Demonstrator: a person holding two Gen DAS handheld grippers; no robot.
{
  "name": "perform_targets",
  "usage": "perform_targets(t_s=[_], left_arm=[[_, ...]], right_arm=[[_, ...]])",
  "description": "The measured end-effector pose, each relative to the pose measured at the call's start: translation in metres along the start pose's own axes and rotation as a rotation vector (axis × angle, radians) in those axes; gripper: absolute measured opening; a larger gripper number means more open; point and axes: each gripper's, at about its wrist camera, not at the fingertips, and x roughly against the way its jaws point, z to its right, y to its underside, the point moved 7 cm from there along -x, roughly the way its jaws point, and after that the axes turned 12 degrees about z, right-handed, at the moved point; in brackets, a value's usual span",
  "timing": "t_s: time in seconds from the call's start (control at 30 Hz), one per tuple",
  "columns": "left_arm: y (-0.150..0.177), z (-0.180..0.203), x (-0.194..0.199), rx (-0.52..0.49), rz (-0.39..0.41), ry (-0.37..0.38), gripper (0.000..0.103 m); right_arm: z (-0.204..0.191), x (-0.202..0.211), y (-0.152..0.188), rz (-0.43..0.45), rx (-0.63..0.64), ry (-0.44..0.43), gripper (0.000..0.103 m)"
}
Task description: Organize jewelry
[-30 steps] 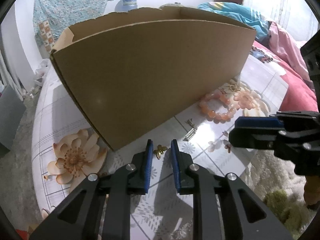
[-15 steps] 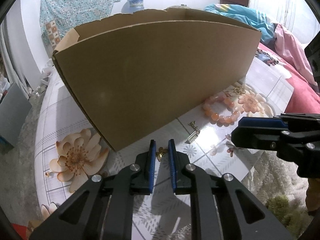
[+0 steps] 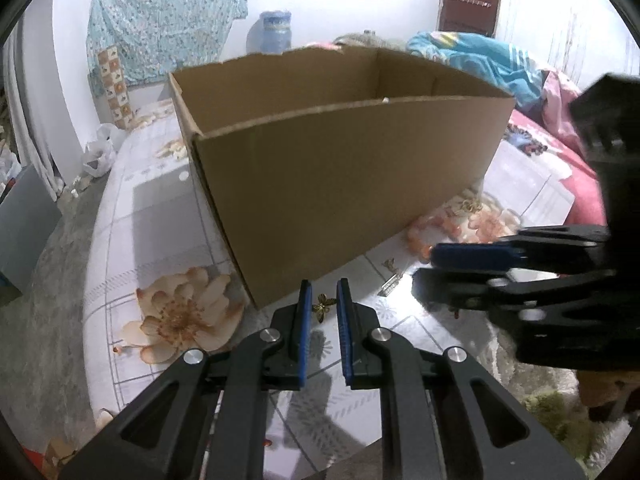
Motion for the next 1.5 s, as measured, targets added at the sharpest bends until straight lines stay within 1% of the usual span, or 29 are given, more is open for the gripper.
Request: perform_targets(t_s=[0.1, 0.27, 0.43, 0.5, 0.57, 0.63, 0.67, 0.77, 0.87, 1.03, 1.2, 1.3, 1.5], left_arm=[[-0.003, 0.001, 0.005, -0.011, 0.021, 0.008, 0.012], [-0.003, 0.002, 0.007, -0.009, 0.027, 0.014, 0.012], [-0.001, 0.001, 0.008, -0.003, 0.026, 0.018, 0.012], [-0.001, 0.001, 0.008, 0.000, 0.027, 0.020, 0.012], [0.000, 0.000, 0.008, 0.001, 0.028, 0.020, 0.012], [0.000, 0.000, 0.009, 0.005, 0.031, 0.020, 0.012], [0.000, -0.001, 0.009, 0.006, 0.033, 0.020, 0.012], [0.000, -0.001, 0.010, 0.009, 0.040, 0.019, 0.012], [-0.001, -0.002, 0.013, 0.007, 0.050, 0.018, 0.012], [-0.003, -0.003, 0.018, 0.008, 0.064, 0.011, 0.012], [-0.013, -0.002, 0.031, 0.007, 0.098, 0.015, 0.012], [-0.027, 0.001, 0.041, 0.003, 0.134, 0.034, 0.012], [-0.069, 0.009, 0.061, 0.017, 0.207, 0.144, 0.012]], right_arm=[[0.001, -0.007, -0.002, -0.003, 0.004, 0.004, 0.030], [0.002, -0.014, -0.006, -0.012, 0.002, 0.030, 0.026], [0.001, -0.022, -0.005, -0.032, 0.013, 0.073, 0.017], [0.002, -0.027, -0.002, -0.054, 0.027, 0.101, 0.011], [0.000, -0.027, -0.003, -0.056, 0.052, 0.118, 0.009], [-0.001, -0.026, -0.003, -0.063, 0.080, 0.146, 0.002], [0.000, -0.026, -0.004, -0.066, 0.075, 0.145, 0.000], [0.007, -0.023, -0.005, -0.074, -0.003, 0.103, 0.000], [0.014, -0.015, -0.007, -0.063, -0.093, 0.052, 0.000], [0.020, 0.006, -0.018, -0.022, -0.185, -0.027, 0.000], [0.025, 0.030, -0.038, 0.028, -0.265, -0.107, 0.000], [0.021, 0.047, -0.054, 0.073, -0.284, -0.155, 0.000], [0.015, 0.075, -0.097, 0.177, -0.234, -0.214, 0.000]])
